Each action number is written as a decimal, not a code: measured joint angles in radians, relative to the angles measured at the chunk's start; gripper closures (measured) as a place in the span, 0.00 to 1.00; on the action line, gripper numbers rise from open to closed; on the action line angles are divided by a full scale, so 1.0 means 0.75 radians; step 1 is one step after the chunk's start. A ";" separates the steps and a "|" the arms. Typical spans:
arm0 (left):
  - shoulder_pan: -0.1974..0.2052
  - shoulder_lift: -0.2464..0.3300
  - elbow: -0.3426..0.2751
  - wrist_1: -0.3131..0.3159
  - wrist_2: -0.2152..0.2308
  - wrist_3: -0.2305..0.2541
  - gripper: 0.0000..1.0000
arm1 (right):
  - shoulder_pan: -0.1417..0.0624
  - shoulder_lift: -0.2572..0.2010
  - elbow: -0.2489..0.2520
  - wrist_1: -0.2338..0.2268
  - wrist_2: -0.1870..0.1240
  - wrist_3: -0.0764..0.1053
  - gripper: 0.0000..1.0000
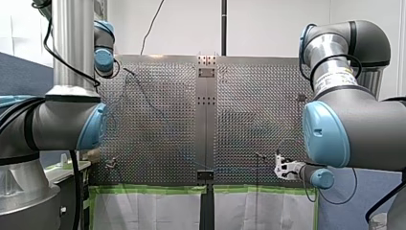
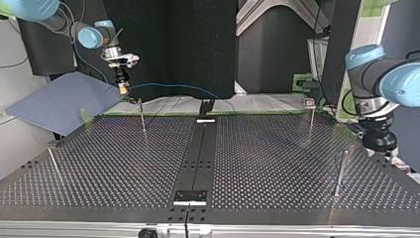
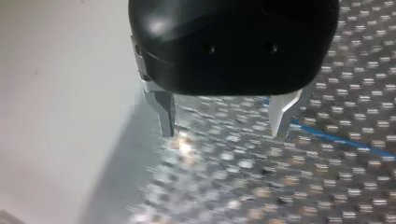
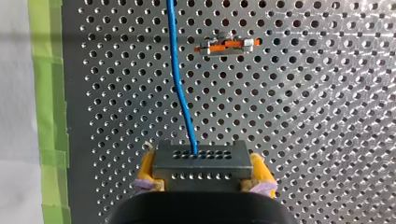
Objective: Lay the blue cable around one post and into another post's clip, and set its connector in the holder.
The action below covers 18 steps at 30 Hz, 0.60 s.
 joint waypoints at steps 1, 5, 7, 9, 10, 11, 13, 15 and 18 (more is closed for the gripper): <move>0.000 0.011 0.011 -0.011 -0.010 0.011 0.00 | 0.000 0.000 0.000 0.001 0.000 0.000 1.00; 0.001 0.060 0.060 -0.059 -0.058 0.060 0.00 | 0.000 0.000 0.000 0.002 0.000 0.000 1.00; 0.001 0.085 0.085 -0.085 -0.083 0.085 0.00 | 0.000 0.000 0.000 0.003 0.001 0.000 1.00; 0.001 0.109 0.109 -0.108 -0.103 0.109 0.00 | 0.000 0.000 0.000 0.004 0.001 0.000 1.00; 0.002 0.118 0.118 -0.119 -0.107 0.118 0.00 | 0.000 0.000 0.000 0.004 0.002 0.000 1.00; 0.002 0.128 0.128 -0.128 -0.107 0.128 0.00 | 0.000 0.000 0.000 0.005 0.002 0.000 1.00; -0.001 0.151 0.151 -0.151 -0.097 0.151 0.00 | 0.000 0.000 0.000 0.006 0.003 0.000 1.00; -0.006 0.176 0.176 -0.175 -0.077 0.176 0.00 | 0.000 0.000 0.000 0.006 0.003 0.000 1.00; -0.017 0.209 0.209 -0.209 -0.047 0.209 0.00 | 0.001 0.000 0.000 0.007 0.004 0.000 1.00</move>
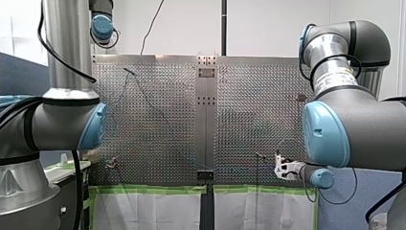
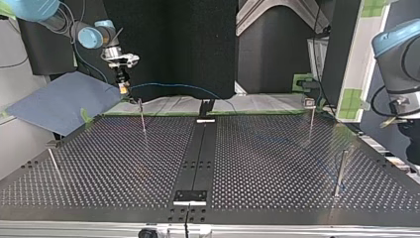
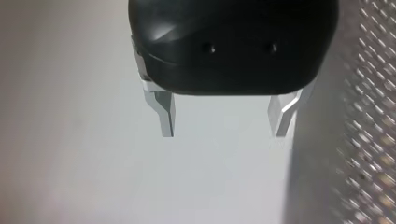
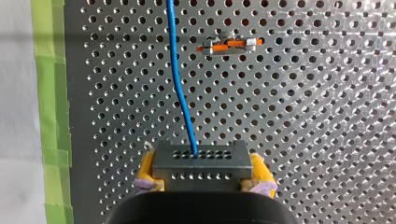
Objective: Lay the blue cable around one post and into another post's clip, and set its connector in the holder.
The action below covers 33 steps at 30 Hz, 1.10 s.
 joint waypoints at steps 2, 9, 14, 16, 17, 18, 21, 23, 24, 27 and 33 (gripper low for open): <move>-0.009 0.019 0.019 -0.019 0.019 0.019 0.00 | 0.000 0.000 0.000 0.000 0.000 0.000 1.00; -0.074 0.093 0.096 -0.099 0.048 0.099 0.00 | 0.003 0.000 -0.004 0.002 0.000 0.001 1.00; -0.127 0.075 0.086 -0.154 0.004 0.154 0.00 | 0.005 0.000 -0.006 0.006 0.000 0.001 1.00; -0.150 0.058 0.067 -0.177 -0.018 0.177 0.00 | 0.005 0.000 -0.009 0.013 0.001 -0.002 1.00; -0.161 0.053 0.058 -0.187 -0.028 0.188 0.00 | 0.006 0.000 -0.009 0.016 0.001 -0.003 1.00; -0.175 0.045 0.044 -0.202 -0.042 0.202 0.00 | 0.006 0.000 -0.010 0.018 0.002 -0.004 1.00; -0.210 0.031 0.010 -0.236 -0.077 0.237 0.00 | 0.006 0.000 -0.012 0.022 0.002 -0.005 1.00; -0.230 0.027 -0.010 -0.257 -0.097 0.257 0.00 | 0.007 0.000 -0.012 0.023 0.002 -0.006 1.00; -0.243 0.026 -0.023 -0.269 -0.111 0.270 0.00 | 0.007 0.000 -0.012 0.024 0.002 -0.006 1.00; -0.270 0.025 -0.050 -0.303 -0.143 0.303 0.00 | 0.008 0.000 -0.012 0.024 0.002 -0.006 1.00; -0.286 0.025 -0.045 -0.364 -0.158 0.365 0.00 | 0.008 0.000 -0.012 0.024 0.002 -0.006 1.00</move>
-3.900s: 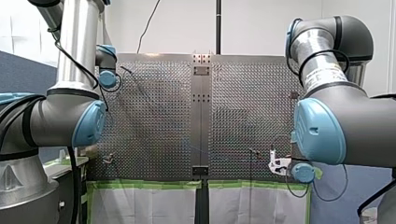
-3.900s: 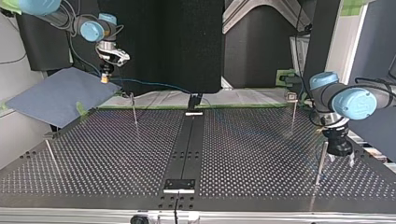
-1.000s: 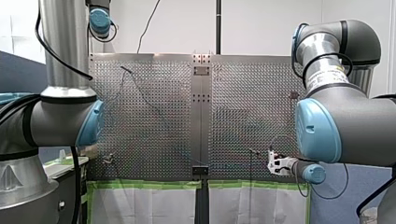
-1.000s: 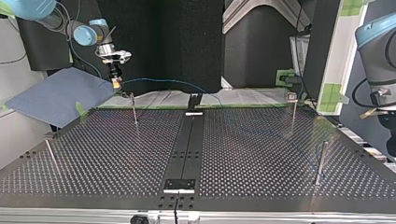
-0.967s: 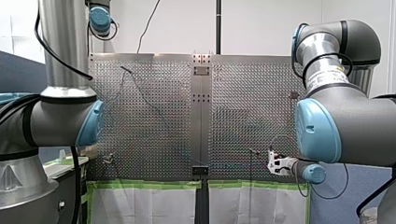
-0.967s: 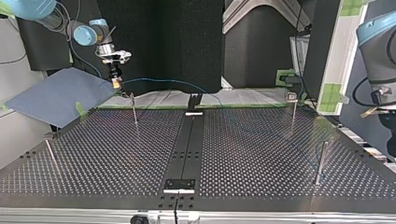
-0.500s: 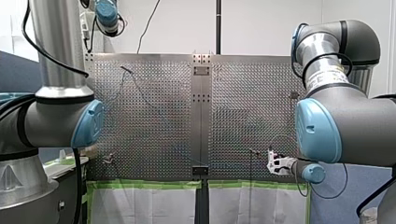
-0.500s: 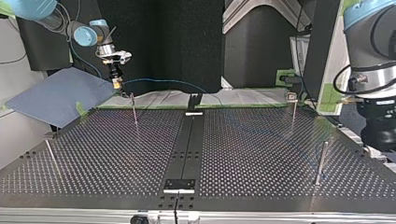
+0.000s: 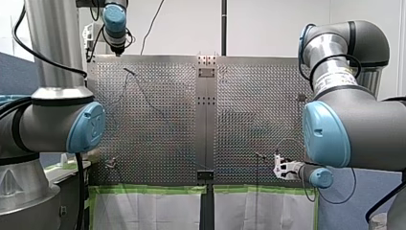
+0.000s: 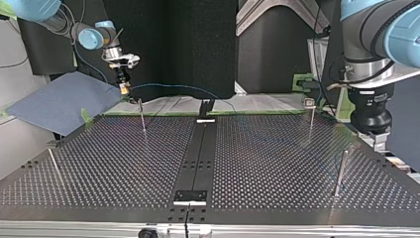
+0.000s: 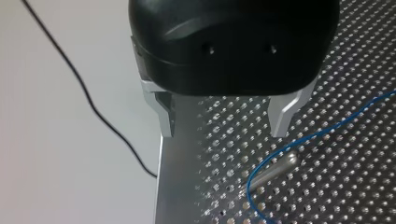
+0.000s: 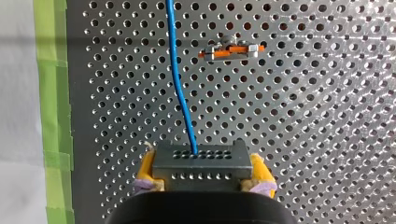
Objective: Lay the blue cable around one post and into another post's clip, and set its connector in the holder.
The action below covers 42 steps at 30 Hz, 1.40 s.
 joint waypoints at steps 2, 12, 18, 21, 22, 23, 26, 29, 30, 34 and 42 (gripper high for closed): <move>0.000 0.001 0.011 -0.019 0.013 0.019 0.00 | 0.000 0.000 0.000 0.001 0.000 0.000 1.00; -0.005 0.005 0.079 -0.136 0.067 0.135 0.00 | 0.000 0.000 -0.003 0.002 0.000 0.004 1.00; -0.006 0.006 0.082 -0.210 0.067 0.205 0.00 | 0.002 0.000 -0.004 0.003 0.000 0.005 1.00; -0.006 0.006 0.082 -0.246 0.066 0.217 0.00 | 0.003 0.000 -0.004 0.004 0.000 0.003 1.00; -0.006 0.006 0.082 -0.258 0.066 0.219 0.00 | 0.003 0.000 -0.004 0.005 0.000 0.002 1.00; -0.006 0.006 0.082 -0.268 0.066 0.220 0.00 | 0.003 0.000 -0.004 0.006 0.000 0.002 1.00; -0.006 0.005 0.082 -0.304 0.065 0.220 0.00 | 0.003 0.000 -0.004 0.007 0.001 0.001 1.00; -0.006 0.006 0.082 -0.342 0.065 0.220 0.00 | 0.003 0.000 -0.004 0.008 0.002 -0.001 1.00; -0.006 0.006 0.082 -0.356 0.065 0.220 0.00 | 0.003 0.000 -0.004 0.008 0.002 -0.001 1.00; -0.006 0.007 0.082 -0.401 0.063 0.212 0.00 | 0.004 0.000 -0.004 0.009 0.002 -0.002 1.00; -0.006 0.018 0.082 -0.498 0.013 0.181 0.00 | 0.006 0.000 -0.004 0.010 0.001 -0.004 1.00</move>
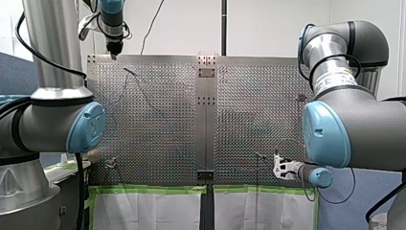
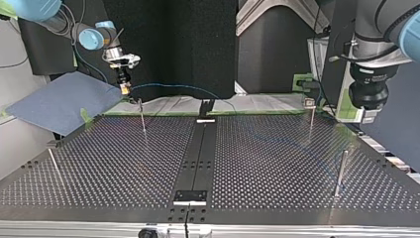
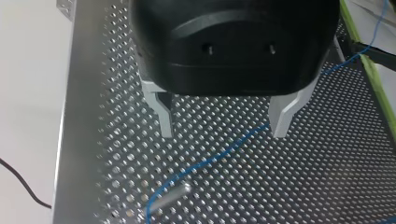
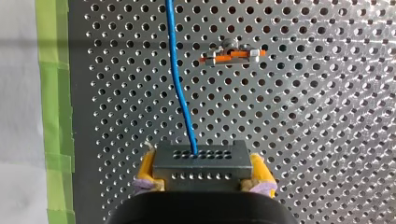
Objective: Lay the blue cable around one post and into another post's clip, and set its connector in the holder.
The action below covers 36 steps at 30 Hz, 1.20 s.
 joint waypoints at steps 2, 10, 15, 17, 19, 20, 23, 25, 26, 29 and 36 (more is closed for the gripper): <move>0.000 0.004 0.000 -0.019 -0.018 -0.008 0.00 | 0.001 0.000 0.000 0.001 -0.001 -0.001 1.00; 0.002 0.012 -0.001 -0.037 -0.071 -0.026 0.00 | 0.002 0.000 0.000 0.005 0.000 -0.006 1.00; 0.002 0.014 0.000 -0.039 -0.074 -0.025 0.00 | 0.002 0.000 0.000 0.005 -0.001 -0.006 1.00; 0.002 0.015 0.000 -0.040 -0.075 -0.025 0.00 | 0.002 0.000 0.000 0.005 -0.001 -0.006 1.00; 0.002 0.015 0.000 -0.040 -0.075 -0.025 0.00 | 0.002 0.000 0.000 0.005 -0.001 -0.007 1.00; 0.002 0.016 0.000 -0.040 -0.075 -0.025 0.00 | 0.002 0.000 0.000 0.005 -0.001 -0.007 1.00; 0.002 0.017 0.000 -0.041 -0.074 -0.026 0.00 | 0.002 0.000 0.000 0.005 -0.001 -0.007 1.00; 0.002 0.018 0.000 -0.042 -0.074 -0.026 0.00 | 0.002 0.000 0.000 0.005 0.000 -0.007 1.00; 0.002 0.019 0.000 -0.042 -0.074 -0.027 0.00 | 0.002 0.000 0.000 0.005 0.000 -0.007 1.00; 0.002 0.020 0.000 -0.041 -0.073 -0.027 0.00 | 0.002 0.000 0.000 0.005 0.000 -0.007 1.00; 0.002 0.023 -0.001 -0.037 -0.071 -0.030 0.00 | 0.002 0.000 0.000 0.005 0.000 -0.007 1.00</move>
